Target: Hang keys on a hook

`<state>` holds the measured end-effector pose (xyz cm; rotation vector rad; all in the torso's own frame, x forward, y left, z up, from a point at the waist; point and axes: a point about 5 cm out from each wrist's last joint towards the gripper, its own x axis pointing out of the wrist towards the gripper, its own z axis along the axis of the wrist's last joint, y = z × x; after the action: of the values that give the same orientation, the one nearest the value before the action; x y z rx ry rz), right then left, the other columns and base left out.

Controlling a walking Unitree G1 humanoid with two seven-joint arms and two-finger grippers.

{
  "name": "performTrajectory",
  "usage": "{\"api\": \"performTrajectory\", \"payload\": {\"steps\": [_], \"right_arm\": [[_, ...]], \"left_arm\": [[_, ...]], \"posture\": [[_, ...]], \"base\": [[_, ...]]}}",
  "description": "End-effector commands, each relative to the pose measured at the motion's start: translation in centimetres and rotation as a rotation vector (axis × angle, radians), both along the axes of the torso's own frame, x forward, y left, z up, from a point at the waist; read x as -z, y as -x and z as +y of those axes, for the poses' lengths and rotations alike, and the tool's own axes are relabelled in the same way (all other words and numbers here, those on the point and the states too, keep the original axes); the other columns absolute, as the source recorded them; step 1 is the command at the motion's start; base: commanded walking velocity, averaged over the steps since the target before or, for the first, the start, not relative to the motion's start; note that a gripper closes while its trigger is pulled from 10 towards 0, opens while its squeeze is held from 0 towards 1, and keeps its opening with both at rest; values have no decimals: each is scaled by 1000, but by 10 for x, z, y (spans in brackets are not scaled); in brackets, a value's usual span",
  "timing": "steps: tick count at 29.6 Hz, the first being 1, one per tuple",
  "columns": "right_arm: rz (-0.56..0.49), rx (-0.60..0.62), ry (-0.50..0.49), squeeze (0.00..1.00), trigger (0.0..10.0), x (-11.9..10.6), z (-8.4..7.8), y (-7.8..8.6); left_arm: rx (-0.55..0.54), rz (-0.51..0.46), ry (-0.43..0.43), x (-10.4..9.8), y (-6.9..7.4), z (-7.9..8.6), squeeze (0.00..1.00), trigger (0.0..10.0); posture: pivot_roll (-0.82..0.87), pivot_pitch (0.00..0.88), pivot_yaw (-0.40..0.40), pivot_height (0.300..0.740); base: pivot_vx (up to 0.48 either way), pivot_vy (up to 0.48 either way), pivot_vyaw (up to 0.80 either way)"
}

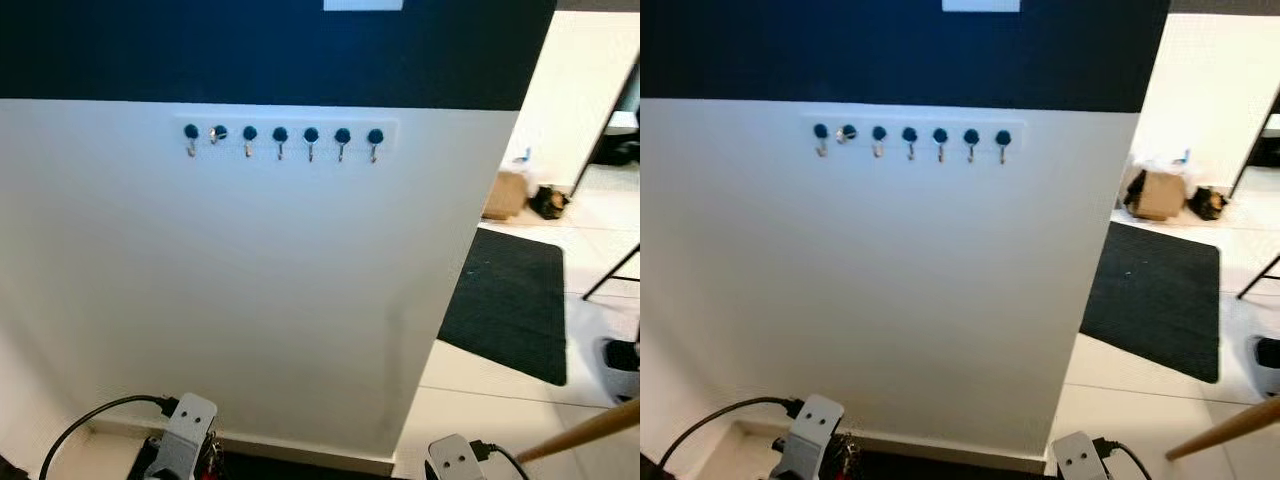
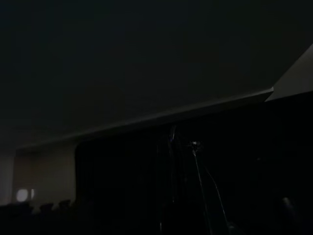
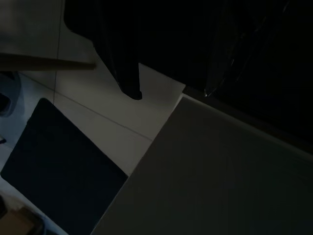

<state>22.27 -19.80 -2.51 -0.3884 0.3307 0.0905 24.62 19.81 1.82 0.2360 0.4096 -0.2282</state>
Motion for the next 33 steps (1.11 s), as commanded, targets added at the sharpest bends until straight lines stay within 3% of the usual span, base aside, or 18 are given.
{"api": "performTrajectory", "payload": {"steps": [1,8,15,17,20,28,30,33], "right_arm": [[22,9,-11,0,10000,4,1,3],[22,10,-9,0,10000,4,1,3],[0,7,-10,0,10000,1,1,2],[-53,-5,-23,0,10000,-8,4,-5],[-120,-44,-35,0,10000,-21,12,-14],[-265,-144,-71,0,10000,-53,35,-34],[-305,-180,-74,0,10000,-63,42,-40],[-330,-204,-76,0,10000,-70,47,-43]], "left_arm": [[-20,28,-12,5,4,4,0,10000],[-52,22,-25,4,3,8,0,10000],[-183,-106,-59,-19,-7,28,0,10000],[-287,-238,-72,-51,-15,45,0,10000],[-302,-360,-69,-87,-21,53,0,10000],[-224,-586,-88,-180,-25,62,0,10000],[-157,-629,-95,-205,-25,62,0,10000],[-84,-634,-80,-220,-23,60,0,10000]], "posture": [[56,126,19,740],[55,128,19,740],[55,129,24,740],[56,132,24,740],[61,136,24,740],[79,145,24,740],[88,148,22,740],[92,147,20,740]], "base": [[0,0,0],[0,0,0],[0,0,0],[0,0,0],[0,0,0],[0,0,0],[0,0,0],[0,0,0]]}}
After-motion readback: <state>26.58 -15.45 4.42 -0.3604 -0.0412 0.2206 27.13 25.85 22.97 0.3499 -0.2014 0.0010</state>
